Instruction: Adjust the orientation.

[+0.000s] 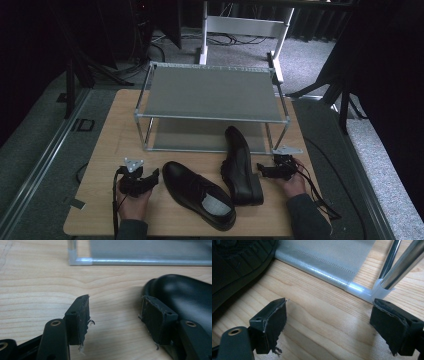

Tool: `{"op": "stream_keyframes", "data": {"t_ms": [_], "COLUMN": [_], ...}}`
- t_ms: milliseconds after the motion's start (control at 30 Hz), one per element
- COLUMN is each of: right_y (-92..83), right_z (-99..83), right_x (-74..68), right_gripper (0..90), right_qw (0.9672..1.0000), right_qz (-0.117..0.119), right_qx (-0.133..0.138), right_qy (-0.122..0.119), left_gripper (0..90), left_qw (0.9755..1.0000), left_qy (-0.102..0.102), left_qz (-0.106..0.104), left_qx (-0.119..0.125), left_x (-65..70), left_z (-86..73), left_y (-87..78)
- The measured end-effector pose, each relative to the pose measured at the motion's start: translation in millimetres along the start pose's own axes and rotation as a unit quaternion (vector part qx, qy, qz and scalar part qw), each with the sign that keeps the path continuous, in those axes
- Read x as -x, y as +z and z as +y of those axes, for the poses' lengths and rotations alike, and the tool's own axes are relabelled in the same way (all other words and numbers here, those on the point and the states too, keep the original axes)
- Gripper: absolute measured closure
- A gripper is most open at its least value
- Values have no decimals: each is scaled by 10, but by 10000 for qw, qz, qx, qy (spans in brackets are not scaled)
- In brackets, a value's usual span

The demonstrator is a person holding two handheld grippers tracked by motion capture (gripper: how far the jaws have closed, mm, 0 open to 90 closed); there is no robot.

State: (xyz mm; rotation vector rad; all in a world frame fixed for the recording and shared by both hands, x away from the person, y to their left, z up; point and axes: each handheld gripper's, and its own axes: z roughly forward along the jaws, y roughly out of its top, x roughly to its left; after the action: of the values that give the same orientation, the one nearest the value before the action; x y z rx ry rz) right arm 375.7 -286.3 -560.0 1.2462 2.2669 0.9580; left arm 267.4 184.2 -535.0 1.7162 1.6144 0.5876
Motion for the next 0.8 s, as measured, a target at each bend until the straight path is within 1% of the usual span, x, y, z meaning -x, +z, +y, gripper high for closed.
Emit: {"op": "stream_keyframes", "data": {"t_ms": [33,67,100,167,200,233,300,333,367,400,433,533,567,600,633,700,800], "right_y": [0,0,0,-1,-2,-2,-2,-2,-2,-2,-2,-2,-2,-2,-2,-2,-2], "right_z": [0,0,0,0,-1,-2,-2,-2,-2,-2,-2,-2,-2,-2,-2,-2,-2], "right_x": [0,0,0,-1,-1,-1,-1,-1,-1,-1,-1,-1,-1,-1,-1,-1,-1], "right_gripper": [133,134,134,134,134,135,135,135,135,135,135,134,134,135,135,134,135], "right_qw": [10000,10000,10000,10000,10000,10000,10000,10000,10000,10000,10000,10000,10000,10000,10000,10000,10000], "right_qz": [0,0,0,-1,-3,-3,-4,-3,-3,-3,-3,-2,-3,-2,-2,-2,-3], "right_qx": [0,-1,0,-1,-2,-2,-2,-2,-2,-3,-3,-3,-3,-3,-3,-2,-3], "right_qy": [0,0,-1,-2,-1,-1,0,0,0,1,1,2,2,1,1,1,1], "left_gripper": [403,404,405,410,434,444,444,449,451,452,458,464,464,467,473,475,490], "left_qw": [10000,10000,9999,9999,9997,9997,9995,9991,9991,9987,9987,9979,9972,9968,9968,9961,9944], "left_qy": [0,25,83,112,192,192,266,359,359,430,430,539,552,557,557,631,776], "left_qz": [0,-11,-66,-83,-161,-161,-183,-207,-207,-218,-218,-288,-408,-472,-472,-499,-572], "left_qx": [0,2,-8,-18,-39,-39,-64,-111,-111,-148,-148,-218,-306,-336,-336,-371,-429], "left_x": [0,14,41,51,77,77,111,149,149,193,193,260,294,309,309,353,410], "left_z": [0,-2,-22,-33,-66,-66,-103,-136,-136,-165,-165,-218,-247,-259,-259,-284,-321], "left_y": [0,-20,-61,-75,-108,-108,-138,-163,-163,-183,-183,-216,-224,-230,-230,-246,-267]}}
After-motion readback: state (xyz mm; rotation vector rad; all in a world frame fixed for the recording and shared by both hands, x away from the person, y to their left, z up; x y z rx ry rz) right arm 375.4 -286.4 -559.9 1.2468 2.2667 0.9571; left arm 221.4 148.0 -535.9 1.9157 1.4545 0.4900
